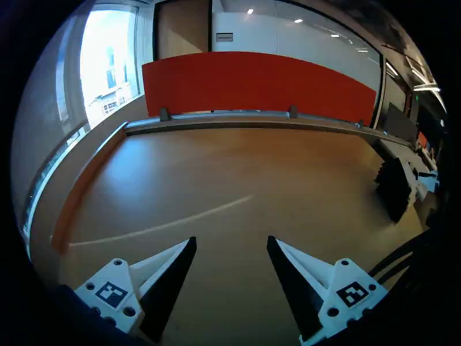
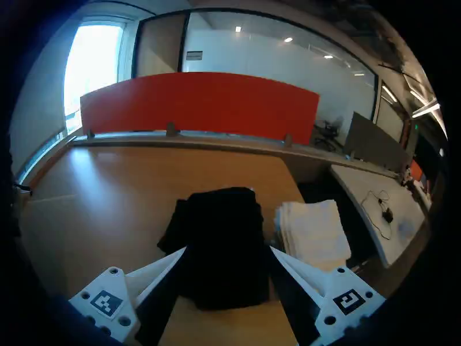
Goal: Fold towel
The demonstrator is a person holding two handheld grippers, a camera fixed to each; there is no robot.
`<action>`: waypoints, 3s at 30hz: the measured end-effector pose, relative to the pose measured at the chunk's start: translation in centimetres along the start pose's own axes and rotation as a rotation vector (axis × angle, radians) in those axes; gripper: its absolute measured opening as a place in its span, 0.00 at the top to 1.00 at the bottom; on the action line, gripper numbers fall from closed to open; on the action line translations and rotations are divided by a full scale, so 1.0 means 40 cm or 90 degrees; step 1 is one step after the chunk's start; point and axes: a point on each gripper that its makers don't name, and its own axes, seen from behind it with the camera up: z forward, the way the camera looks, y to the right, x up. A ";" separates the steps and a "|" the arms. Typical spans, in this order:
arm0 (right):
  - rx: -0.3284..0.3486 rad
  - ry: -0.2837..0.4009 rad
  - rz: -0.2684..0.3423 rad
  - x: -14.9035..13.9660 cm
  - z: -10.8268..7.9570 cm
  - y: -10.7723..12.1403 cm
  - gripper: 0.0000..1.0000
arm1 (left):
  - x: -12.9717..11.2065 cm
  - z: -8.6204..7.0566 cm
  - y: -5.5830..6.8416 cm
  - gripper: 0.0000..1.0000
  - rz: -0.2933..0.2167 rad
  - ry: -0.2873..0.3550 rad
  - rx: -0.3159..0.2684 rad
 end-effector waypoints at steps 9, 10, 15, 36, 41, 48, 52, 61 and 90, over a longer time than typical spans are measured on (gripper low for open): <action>0.008 0.091 0.019 0.122 -0.028 -0.081 0.09 | 0.053 -0.008 -0.036 0.09 -0.005 0.040 0.005; 0.009 0.101 0.021 0.136 -0.030 -0.089 0.09 | 0.062 -0.009 -0.041 0.09 -0.005 0.047 0.007; 0.012 0.153 0.024 0.205 -0.047 -0.127 0.09 | 0.106 -0.013 -0.061 0.09 -0.011 0.079 0.012; 0.014 0.260 0.023 0.371 -0.077 -0.274 0.09 | 0.332 -0.061 -0.129 0.09 -0.020 0.269 0.038; 0.016 0.277 0.024 0.399 -0.084 -0.315 0.09 | 0.356 -0.068 -0.135 0.09 -0.017 0.288 0.042; 0.024 0.294 0.025 0.433 -0.090 -0.378 0.09 | 0.375 -0.077 -0.146 0.09 -0.016 0.304 0.046; 0.027 0.304 0.034 0.452 -0.093 -0.415 0.09 | 0.386 -0.084 -0.153 0.09 -0.017 0.314 0.047; 0.032 0.311 0.026 0.464 -0.093 -0.504 0.09 | 0.400 -0.096 -0.164 0.09 -0.018 0.328 0.045; 0.050 0.314 0.026 0.483 -0.082 -0.608 0.09 | 0.372 -0.048 -0.173 0.09 0.009 0.379 0.035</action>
